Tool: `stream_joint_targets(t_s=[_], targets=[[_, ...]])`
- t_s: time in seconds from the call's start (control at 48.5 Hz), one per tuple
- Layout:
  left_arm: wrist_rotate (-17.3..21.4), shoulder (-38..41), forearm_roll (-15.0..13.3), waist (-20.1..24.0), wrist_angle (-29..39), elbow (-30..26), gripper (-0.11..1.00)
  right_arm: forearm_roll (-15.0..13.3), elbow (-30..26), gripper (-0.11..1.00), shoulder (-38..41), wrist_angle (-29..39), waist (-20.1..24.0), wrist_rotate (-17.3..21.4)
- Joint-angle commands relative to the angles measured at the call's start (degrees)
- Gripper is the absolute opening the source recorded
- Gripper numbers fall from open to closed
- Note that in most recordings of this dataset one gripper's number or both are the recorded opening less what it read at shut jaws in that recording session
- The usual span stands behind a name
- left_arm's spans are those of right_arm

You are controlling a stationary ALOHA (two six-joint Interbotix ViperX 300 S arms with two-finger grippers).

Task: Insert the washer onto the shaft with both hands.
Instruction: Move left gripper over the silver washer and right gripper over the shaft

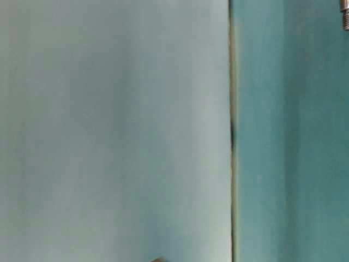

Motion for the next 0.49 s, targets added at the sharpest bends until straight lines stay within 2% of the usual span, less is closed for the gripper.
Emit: stream_joint_targets(t_s=[0.0, 0.247, 0.474], targets=[[-0.1, 2.5, 0.1, -0.1, 2.5, -3.3, 0.02, 0.2, -2.9, -0.09, 3.2, 1.9, 0.3, 0.4], [-0.2, 11.0, 0.3, 0.0, 11.2, -8.5, 0.02, -0.4, -8.3, -0.09, 13.6, 10.6, 0.3, 0.0], [0.0, 17.5, 0.3, -0.1, 18.2, -12.7, 0.02, -1.7, -12.1, -0.09, 21.0, 14.7, 0.7, 0.0]])
